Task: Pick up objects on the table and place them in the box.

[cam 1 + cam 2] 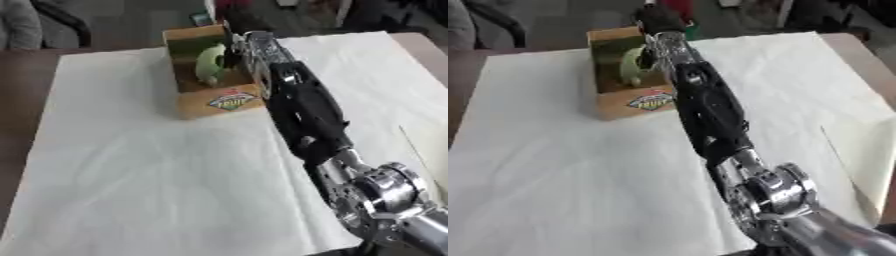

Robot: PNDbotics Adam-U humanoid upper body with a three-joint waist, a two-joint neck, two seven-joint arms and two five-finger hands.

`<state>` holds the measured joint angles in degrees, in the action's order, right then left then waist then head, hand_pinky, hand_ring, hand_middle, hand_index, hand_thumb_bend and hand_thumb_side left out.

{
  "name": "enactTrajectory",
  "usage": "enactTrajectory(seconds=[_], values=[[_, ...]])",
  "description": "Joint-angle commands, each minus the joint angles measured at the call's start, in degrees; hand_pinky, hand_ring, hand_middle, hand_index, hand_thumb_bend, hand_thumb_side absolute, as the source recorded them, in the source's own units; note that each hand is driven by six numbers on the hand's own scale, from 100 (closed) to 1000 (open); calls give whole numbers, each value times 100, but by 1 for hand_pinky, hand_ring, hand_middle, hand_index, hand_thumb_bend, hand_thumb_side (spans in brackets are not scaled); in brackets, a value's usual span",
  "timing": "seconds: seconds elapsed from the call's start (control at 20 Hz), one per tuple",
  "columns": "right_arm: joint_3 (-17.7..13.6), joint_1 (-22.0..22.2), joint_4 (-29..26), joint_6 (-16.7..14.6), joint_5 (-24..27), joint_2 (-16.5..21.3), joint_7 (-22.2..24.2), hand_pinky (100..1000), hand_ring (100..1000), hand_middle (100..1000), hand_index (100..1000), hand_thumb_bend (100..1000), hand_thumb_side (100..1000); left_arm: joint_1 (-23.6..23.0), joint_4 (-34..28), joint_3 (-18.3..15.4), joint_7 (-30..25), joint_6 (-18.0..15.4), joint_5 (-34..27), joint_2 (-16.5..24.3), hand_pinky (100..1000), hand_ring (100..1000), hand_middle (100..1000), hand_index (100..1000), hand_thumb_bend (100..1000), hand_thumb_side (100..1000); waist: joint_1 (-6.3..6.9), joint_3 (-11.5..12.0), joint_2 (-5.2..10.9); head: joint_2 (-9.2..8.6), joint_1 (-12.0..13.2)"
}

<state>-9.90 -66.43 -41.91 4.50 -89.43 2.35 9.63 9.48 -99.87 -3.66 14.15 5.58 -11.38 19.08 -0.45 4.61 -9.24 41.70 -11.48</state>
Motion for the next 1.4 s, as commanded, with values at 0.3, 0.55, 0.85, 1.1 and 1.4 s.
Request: enactTrajectory(seconds=[0.3, 0.55, 0.85, 1.1, 1.4], values=[[27, -86, -58, -71, 64, 24, 377, 725, 747, 755, 860, 460, 128, 71, -116, -18, -22, -14, -25, 51, 750, 678, 609, 633, 200, 440, 29, -6, 65, -33, 4], [80, -68, -242, -244, 234, 136, 127, 716, 728, 726, 840, 445, 113, 52, -113, -27, -20, -15, -26, 52, 750, 678, 609, 633, 201, 439, 31, -60, 85, -27, 23], [192, 45, -571, -583, 1025, 504, -674, 684, 677, 667, 783, 419, 100, 24, -110, -46, -7, -22, -19, 65, 750, 678, 609, 630, 201, 438, 28, -174, 114, 7, 67], [351, 254, -956, -842, 2295, 1022, -1179, 667, 648, 623, 733, 385, 100, -3, -116, -71, 11, -33, -7, 84, 751, 677, 609, 630, 201, 438, 9, -260, 138, 32, 111], [539, 666, -1424, -1167, 3688, 1611, -1315, 656, 622, 563, 672, 295, 100, -27, -120, -94, 31, -41, 6, 100, 751, 677, 609, 627, 202, 438, -24, -352, 164, 47, 163]])
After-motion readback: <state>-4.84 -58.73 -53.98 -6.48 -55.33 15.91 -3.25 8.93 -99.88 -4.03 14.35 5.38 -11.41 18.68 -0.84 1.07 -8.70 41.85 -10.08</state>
